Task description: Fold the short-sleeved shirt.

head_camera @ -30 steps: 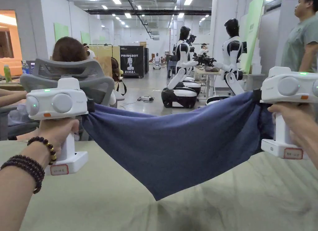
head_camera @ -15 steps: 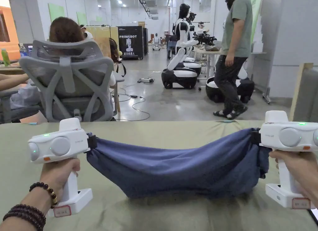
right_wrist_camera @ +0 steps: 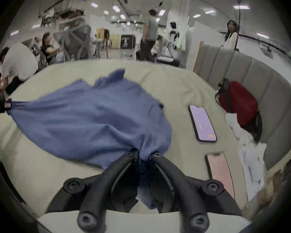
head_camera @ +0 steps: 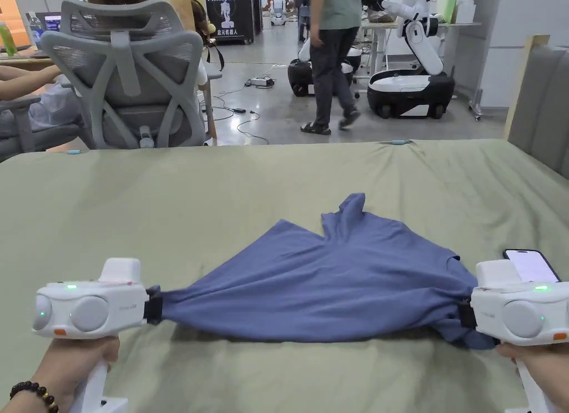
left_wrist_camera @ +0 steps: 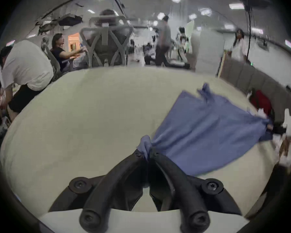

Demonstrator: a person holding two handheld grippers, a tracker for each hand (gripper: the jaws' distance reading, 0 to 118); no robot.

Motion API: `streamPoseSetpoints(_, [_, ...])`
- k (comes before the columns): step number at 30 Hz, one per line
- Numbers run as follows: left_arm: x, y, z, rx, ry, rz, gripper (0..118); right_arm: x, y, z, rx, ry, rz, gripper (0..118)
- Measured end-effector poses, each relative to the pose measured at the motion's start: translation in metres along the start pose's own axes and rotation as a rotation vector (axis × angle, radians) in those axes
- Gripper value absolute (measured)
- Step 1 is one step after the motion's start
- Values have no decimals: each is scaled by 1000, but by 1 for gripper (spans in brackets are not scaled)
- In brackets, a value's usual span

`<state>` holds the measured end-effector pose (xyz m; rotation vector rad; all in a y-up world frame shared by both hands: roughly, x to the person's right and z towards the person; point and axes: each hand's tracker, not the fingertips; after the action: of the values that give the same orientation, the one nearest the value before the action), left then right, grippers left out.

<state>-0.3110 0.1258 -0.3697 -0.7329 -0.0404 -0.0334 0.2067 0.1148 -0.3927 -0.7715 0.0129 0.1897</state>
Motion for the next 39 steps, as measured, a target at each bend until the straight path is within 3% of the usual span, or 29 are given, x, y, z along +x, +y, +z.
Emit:
streamPoseSetpoints(3, [-3, -17, -16, -103, -20, 48, 2, -2, -5, -14, -69, 14, -23, 11])
streamPoseSetpoints(6, [-3, -26, -16, -53, -21, 89, 2, -2, -5, -18, -79, 5, -22, 17])
streamPoseSetpoints(7, [-3, -25, -14, -46, -21, 108, 3, -1, -4, -17, -80, 9, -30, 26])
streamPoseSetpoints(9, [-5, -18, -9, -50, -23, 128, 9, 3, -4, -8, -37, -13, -5, 78])
streamPoseSetpoints(10, [-4, -15, -3, -40, -12, 129, 24, 6, -2, -3, 1, -17, -15, 102])
streamPoseSetpoints(11, [-4, -12, 2, -10, 12, 117, 67, 8, 1, 3, 24, 4, -30, 118])
streamPoseSetpoints(12, [-4, -9, 7, 20, 33, 103, 100, 10, 2, 17, 53, 22, -55, 118])
streamPoseSetpoints(13, [-5, -7, 15, 53, 39, 110, 118, 11, 7, 23, 64, 34, -74, 116])
streamPoseSetpoints(16, [-13, 3, 35, 97, -14, 194, 101, 7, 17, 39, 92, 29, -64, 112])
streamPoseSetpoints(17, [-15, 5, 41, 90, -1, 202, 90, 4, 20, 44, 112, 35, -58, 95])
streamPoseSetpoints(18, [-20, 3, 43, 103, 12, 205, 72, 1, 23, 48, 124, 44, -52, 76])
streamPoseSetpoints(19, [-22, 3, 48, 127, 27, 203, 41, -2, 25, 50, 130, 50, -55, 53])
streamPoseSetpoints(20, [-22, 2, 51, 154, 57, 185, 1, -7, 25, 52, 138, 57, -57, 23])
streamPoseSetpoints(22, [-27, -2, 55, 161, 99, 175, 0, -14, 27, 53, 151, 75, -59, 0])
streamPoseSetpoints(27, [-38, -9, 57, 143, 51, 219, 2, -27, 28, 54, 155, 109, -33, 0])
streamPoseSetpoints(29, [-37, -10, 52, 135, 52, 210, 19, -31, 28, 53, 154, 112, -24, 0])
streamPoseSetpoints(30, [-37, -10, 44, 111, 36, 197, 19, -32, 29, 53, 153, 116, -21, 0])
streamPoseSetpoints(31, [-36, -11, 37, 71, 16, 184, 51, -33, 29, 52, 150, 121, -19, 0])
streamPoseSetpoints(32, [-34, -12, 29, 30, 9, 182, 91, -34, 30, 51, 146, 126, -18, 0])
streamPoseSetpoints(33, [-32, -14, 23, 25, -5, 176, 103, -35, 30, 50, 146, 131, -17, 0])
streamPoseSetpoints(34, [-31, -14, 17, 32, -2, 169, 99, -35, 30, 50, 146, 137, -16, 0])
streamPoseSetpoints(36, [-29, -14, 5, 12, 30, 136, 79, -36, 30, 48, 141, 150, -17, 0])
streamPoseSetpoints(39, [-30, -15, -16, -36, 58, 107, 77, -36, 28, 44, 133, 136, -9, 0])
